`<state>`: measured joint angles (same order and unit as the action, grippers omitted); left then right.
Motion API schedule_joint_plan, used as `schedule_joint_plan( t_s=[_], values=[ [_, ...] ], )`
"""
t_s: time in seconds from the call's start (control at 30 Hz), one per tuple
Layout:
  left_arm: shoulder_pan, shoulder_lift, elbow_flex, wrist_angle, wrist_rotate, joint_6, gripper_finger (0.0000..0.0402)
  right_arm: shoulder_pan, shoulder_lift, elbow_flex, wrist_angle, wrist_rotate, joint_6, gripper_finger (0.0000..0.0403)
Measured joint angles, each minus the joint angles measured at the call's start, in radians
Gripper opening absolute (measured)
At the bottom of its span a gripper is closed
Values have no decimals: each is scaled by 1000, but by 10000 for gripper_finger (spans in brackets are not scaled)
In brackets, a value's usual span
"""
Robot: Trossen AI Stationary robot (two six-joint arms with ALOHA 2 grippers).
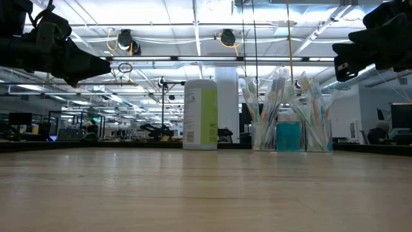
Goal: Pick & Place toothbrushing station
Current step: Return to Home Position
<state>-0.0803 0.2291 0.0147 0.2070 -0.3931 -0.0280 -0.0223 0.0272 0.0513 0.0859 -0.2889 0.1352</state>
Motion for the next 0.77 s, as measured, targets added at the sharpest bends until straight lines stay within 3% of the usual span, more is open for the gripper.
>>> schedule_joint_plan(
  t_s=[0.77],
  values=[
    [0,0,0,-1,0,-3,145,0,17,-1,5,-2,9,132]
  ],
)
